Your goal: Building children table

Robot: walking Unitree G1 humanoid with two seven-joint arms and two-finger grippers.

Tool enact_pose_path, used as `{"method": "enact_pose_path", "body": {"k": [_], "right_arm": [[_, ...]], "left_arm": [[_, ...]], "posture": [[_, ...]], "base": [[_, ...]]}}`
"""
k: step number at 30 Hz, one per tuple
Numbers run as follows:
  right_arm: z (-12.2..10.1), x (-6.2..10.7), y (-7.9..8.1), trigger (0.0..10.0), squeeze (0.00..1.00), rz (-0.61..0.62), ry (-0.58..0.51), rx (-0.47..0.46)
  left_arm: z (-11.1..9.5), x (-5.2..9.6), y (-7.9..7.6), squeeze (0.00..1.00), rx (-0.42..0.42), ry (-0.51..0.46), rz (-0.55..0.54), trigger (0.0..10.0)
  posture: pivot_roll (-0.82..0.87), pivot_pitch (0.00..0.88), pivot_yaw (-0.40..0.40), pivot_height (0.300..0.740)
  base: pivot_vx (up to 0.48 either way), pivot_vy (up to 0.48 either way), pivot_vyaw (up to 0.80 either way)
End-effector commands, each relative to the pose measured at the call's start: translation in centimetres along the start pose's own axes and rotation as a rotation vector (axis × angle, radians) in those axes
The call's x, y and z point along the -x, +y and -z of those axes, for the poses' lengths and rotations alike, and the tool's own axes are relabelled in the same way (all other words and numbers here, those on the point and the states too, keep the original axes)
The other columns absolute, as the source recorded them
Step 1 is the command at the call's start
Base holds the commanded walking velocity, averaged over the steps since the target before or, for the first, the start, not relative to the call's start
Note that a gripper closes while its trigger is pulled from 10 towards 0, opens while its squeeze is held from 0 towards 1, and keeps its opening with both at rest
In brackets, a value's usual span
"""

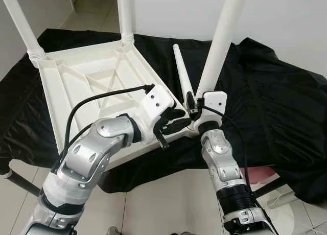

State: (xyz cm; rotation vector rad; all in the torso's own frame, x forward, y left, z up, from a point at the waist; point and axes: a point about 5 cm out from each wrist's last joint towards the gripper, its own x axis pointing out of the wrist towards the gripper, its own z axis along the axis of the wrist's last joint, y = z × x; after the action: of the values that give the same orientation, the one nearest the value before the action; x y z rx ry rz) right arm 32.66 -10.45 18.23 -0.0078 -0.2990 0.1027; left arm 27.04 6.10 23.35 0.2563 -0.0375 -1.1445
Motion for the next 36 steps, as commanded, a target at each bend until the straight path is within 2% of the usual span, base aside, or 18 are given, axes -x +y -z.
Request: {"method": "enact_pose_path", "body": {"k": [1,5,6,7,8,11,15,21,22,23,26,29,32,36], "right_arm": [[-1.1,-0.3,-0.4,10.0,0.00,-0.006,-0.029,-0.001],[-1.9,-0.7,-0.9,10.0,0.00,-0.033,-0.038,0.017],[-2.1,-1.0,-1.4,10.0,0.00,-0.043,-0.032,0.030],[-2.1,-1.0,-1.4,10.0,0.00,-0.043,-0.032,0.030],[-2.2,-1.2,-1.6,10.0,0.00,-0.049,-0.030,0.032],[-2.7,-1.8,-2.3,10.0,0.00,-0.103,-0.029,0.071],[-3.0,-2.2,-3.0,10.0,0.00,-0.167,0.000,0.074],[-2.5,-2.2,-3.7,10.0,0.00,-0.268,0.076,0.095],[-2.2,-2.1,-3.8,10.0,0.00,-0.306,0.100,0.101],[-1.9,-2.0,-3.9,10.0,0.00,-0.337,0.119,0.110],[-1.6,-1.7,-4.1,10.0,0.00,-0.386,0.147,0.115],[-1.6,-1.2,-3.9,10.0,0.00,-0.459,0.156,0.123],[-1.6,-0.5,-3.2,10.0,0.00,-0.574,0.158,0.136],[-1.7,0.4,-2.2,10.0,0.00,-0.687,0.163,0.125]], "left_arm": [[-0.6,0.1,0.7,0.00,-0.022,-0.022,-0.053,10.0],[-0.8,0.2,1.5,0.00,0.014,-0.036,-0.063,10.0],[-0.9,0.1,1.8,0.64,0.024,-0.041,-0.062,10.0],[-0.9,0.1,1.8,0.64,0.024,-0.041,-0.062,10.0],[-1.0,0.0,1.9,1.00,0.036,-0.046,-0.065,10.0],[-1.4,-0.1,2.5,1.00,0.032,-0.061,-0.065,10.0],[-2.1,0.0,3.0,1.00,-0.001,-0.072,-0.047,10.0],[-3.5,-0.4,2.8,1.00,0.004,-0.134,0.007,10.0],[-3.9,-0.5,2.7,0.56,0.007,-0.152,0.019,10.0],[-4.1,-0.7,2.6,0.00,0.006,-0.163,0.033,10.0],[-4.6,-0.9,2.5,0.00,0.007,-0.181,0.038,10.0],[-5.0,-1.2,2.6,0.00,0.043,-0.205,0.039,10.0],[-5.5,-1.5,2.6,0.00,0.086,-0.228,0.043,10.0],[-5.9,-2.0,2.7,0.00,0.091,-0.226,0.034,10.0]], "posture": [[0.04,0.040,-0.074,0.740],[0.04,0.031,-0.075,0.740],[0.04,0.027,-0.073,0.740],[0.04,0.027,-0.073,0.740],[0.04,0.025,-0.072,0.740],[0.03,0.015,-0.071,0.740],[0.03,0.006,-0.073,0.740],[0.03,0.000,-0.072,0.740],[0.03,0.000,-0.072,0.740],[0.03,0.000,-0.071,0.740],[0.03,0.000,-0.071,0.740],[0.03,0.000,-0.066,0.740],[0.03,0.000,-0.064,0.740],[0.03,0.000,-0.062,0.740]], "base": [[0.000,0.000,0.00],[0.000,0.000,0.00],[0.000,0.000,0.00],[0.000,0.000,0.00],[0.000,0.000,0.00],[0.000,0.000,0.00],[0.000,0.000,0.00],[0.000,0.000,0.00],[0.000,0.000,0.00],[0.000,0.000,0.00],[0.000,0.000,0.00],[0.000,0.000,0.00],[0.000,0.000,0.00],[0.000,0.000,0.00]]}}
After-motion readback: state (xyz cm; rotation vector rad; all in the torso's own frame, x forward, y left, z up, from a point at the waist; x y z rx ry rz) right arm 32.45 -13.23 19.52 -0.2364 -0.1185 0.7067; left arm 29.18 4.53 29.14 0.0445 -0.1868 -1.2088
